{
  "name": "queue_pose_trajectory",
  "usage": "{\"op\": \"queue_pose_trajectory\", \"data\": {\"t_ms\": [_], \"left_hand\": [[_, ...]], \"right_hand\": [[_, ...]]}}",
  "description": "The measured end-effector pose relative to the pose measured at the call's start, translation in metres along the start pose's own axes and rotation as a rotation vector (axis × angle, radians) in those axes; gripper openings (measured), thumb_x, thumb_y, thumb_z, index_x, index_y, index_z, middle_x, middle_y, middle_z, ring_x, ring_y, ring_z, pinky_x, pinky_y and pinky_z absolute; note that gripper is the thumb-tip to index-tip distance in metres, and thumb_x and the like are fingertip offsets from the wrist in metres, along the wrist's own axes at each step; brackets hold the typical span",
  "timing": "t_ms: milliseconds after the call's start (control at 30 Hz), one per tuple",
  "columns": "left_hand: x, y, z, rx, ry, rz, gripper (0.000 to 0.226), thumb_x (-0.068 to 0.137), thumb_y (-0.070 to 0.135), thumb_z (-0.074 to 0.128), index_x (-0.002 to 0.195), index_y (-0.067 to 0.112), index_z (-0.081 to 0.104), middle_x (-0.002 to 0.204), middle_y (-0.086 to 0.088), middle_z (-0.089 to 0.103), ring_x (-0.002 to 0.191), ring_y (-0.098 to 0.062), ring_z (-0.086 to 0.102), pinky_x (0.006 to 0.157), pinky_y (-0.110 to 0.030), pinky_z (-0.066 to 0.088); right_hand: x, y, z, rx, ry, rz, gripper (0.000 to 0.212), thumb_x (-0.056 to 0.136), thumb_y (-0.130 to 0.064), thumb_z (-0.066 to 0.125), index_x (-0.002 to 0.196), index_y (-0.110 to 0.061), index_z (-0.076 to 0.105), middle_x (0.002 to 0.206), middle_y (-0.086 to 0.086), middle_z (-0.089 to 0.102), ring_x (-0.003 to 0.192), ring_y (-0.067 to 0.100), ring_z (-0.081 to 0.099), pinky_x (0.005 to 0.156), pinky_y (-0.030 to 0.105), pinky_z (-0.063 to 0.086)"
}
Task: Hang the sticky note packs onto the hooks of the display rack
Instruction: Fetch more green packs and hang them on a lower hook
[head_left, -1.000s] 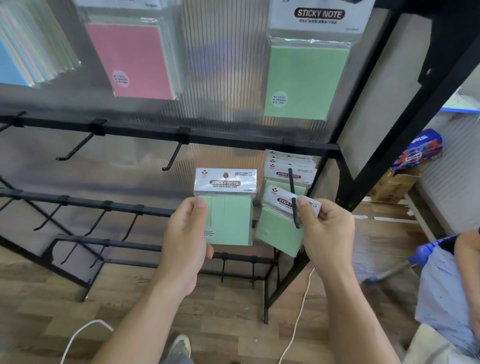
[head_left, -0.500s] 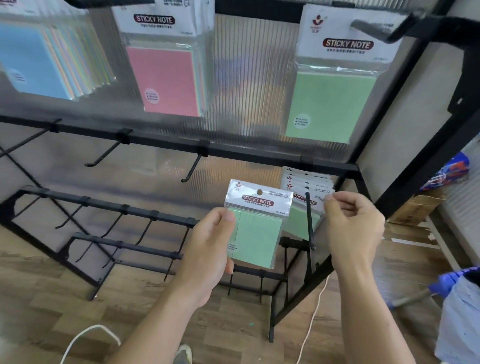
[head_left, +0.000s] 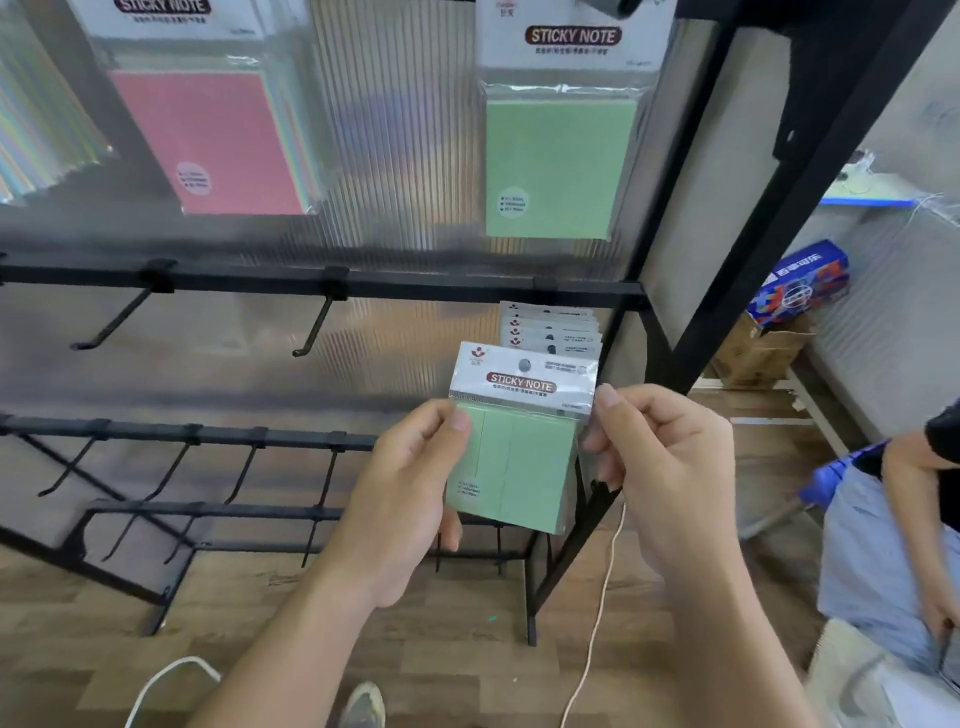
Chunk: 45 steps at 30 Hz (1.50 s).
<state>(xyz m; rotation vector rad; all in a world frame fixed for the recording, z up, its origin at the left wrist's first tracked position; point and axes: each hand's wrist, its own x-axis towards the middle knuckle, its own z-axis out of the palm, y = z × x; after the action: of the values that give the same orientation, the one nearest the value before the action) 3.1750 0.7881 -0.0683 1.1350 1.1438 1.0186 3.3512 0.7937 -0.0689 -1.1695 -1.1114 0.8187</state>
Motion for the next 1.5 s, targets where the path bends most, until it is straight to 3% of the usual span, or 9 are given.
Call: {"op": "queue_pose_trajectory", "data": {"t_ms": [167, 433, 633, 833, 967, 1067, 1267, 1367, 1500], "left_hand": [[-0.004, -0.009, 0.006, 0.055, -0.131, -0.011, 0.026, 0.101, 0.035, 0.046, 0.099, 0.02, 0.067, 0.1, 0.0, 0.073, 0.078, -0.017, 0.062, 0.035, -0.022, 0.034], [-0.004, -0.024, 0.01, 0.225, -0.222, -0.09, 0.032, 0.099, 0.04, 0.036, 0.115, 0.035, 0.064, 0.102, 0.012, 0.074, 0.08, -0.008, 0.065, 0.04, -0.024, 0.04], [0.004, -0.033, 0.011, 0.239, -0.195, -0.098, 0.032, 0.101, 0.04, 0.036, 0.112, 0.033, 0.065, 0.099, 0.009, 0.073, 0.075, -0.006, 0.063, 0.043, -0.024, 0.042], [0.023, -0.039, 0.014, 0.328, -0.097, -0.088, 0.031, 0.103, 0.04, 0.037, 0.108, 0.03, 0.066, 0.102, 0.005, 0.071, 0.09, -0.012, 0.062, 0.051, -0.023, 0.047], [0.043, -0.034, 0.013, 0.435, -0.051, -0.035, 0.032, 0.103, 0.041, 0.037, 0.105, 0.026, 0.066, 0.1, 0.002, 0.07, 0.09, -0.018, 0.064, 0.057, -0.036, 0.056], [0.057, -0.029, 0.014, 0.546, -0.022, 0.009, 0.036, 0.104, 0.042, 0.034, 0.108, 0.021, 0.064, 0.1, 0.002, 0.068, 0.088, -0.014, 0.062, 0.07, -0.044, 0.055], [0.08, -0.022, 0.018, 0.749, 0.036, 0.076, 0.034, 0.104, 0.042, 0.031, 0.099, 0.023, 0.059, 0.098, 0.005, 0.065, 0.078, -0.003, 0.056, 0.049, -0.008, 0.037], [0.088, -0.018, 0.021, 0.798, 0.049, 0.08, 0.034, 0.104, 0.042, 0.032, 0.101, 0.022, 0.059, 0.101, 0.004, 0.064, 0.074, -0.002, 0.054, 0.048, -0.005, 0.037], [0.091, -0.016, 0.021, 0.948, 0.078, 0.071, 0.04, 0.102, 0.048, 0.034, 0.111, 0.021, 0.063, 0.116, 0.0, 0.069, 0.095, -0.009, 0.064, 0.048, -0.009, 0.039]], "right_hand": [[-0.012, 0.007, 0.001, 0.05, -0.009, 0.07, 0.02, 0.088, -0.019, 0.066, 0.073, -0.007, 0.068, 0.073, 0.008, 0.074, 0.069, 0.028, 0.072, 0.053, 0.037, 0.054], [-0.018, 0.034, -0.011, -0.07, -0.002, 0.173, 0.031, 0.092, -0.011, 0.062, 0.062, -0.003, 0.061, 0.07, 0.017, 0.071, 0.071, 0.036, 0.07, 0.056, 0.039, 0.049], [-0.016, 0.039, -0.01, -0.144, 0.006, 0.14, 0.03, 0.092, -0.015, 0.061, 0.063, -0.009, 0.063, 0.066, 0.005, 0.072, 0.064, 0.018, 0.071, 0.047, 0.026, 0.048], [-0.004, 0.043, -0.005, -0.343, 0.046, 0.092, 0.038, 0.091, -0.024, 0.063, 0.054, -0.023, 0.054, 0.043, -0.015, 0.05, 0.043, 0.002, 0.042, 0.043, 0.012, 0.028], [0.012, 0.044, 0.001, -0.434, 0.066, 0.057, 0.044, 0.092, -0.032, 0.06, 0.052, -0.02, 0.049, 0.043, -0.014, 0.047, 0.045, 0.005, 0.04, 0.042, 0.014, 0.028], [0.029, 0.05, 0.008, -0.472, 0.092, 0.055, 0.044, 0.093, -0.038, 0.057, 0.061, -0.008, 0.057, 0.05, -0.006, 0.058, 0.05, 0.012, 0.052, 0.045, 0.029, 0.041], [0.051, 0.049, 0.019, -0.535, 0.118, 0.059, 0.041, 0.094, -0.037, 0.055, 0.072, -0.002, 0.061, 0.065, -0.009, 0.063, 0.057, -0.003, 0.059, 0.04, 0.009, 0.038], [0.057, 0.048, 0.022, -0.546, 0.113, 0.088, 0.038, 0.094, -0.038, 0.054, 0.078, -0.004, 0.062, 0.075, -0.002, 0.066, 0.063, -0.004, 0.056, 0.041, 0.006, 0.038], [0.063, 0.037, 0.016, -0.588, 0.15, 0.095, 0.026, 0.091, -0.035, 0.062, 0.087, -0.01, 0.067, 0.073, -0.006, 0.064, 0.066, 0.0, 0.057, 0.053, 0.009, 0.045]]}}
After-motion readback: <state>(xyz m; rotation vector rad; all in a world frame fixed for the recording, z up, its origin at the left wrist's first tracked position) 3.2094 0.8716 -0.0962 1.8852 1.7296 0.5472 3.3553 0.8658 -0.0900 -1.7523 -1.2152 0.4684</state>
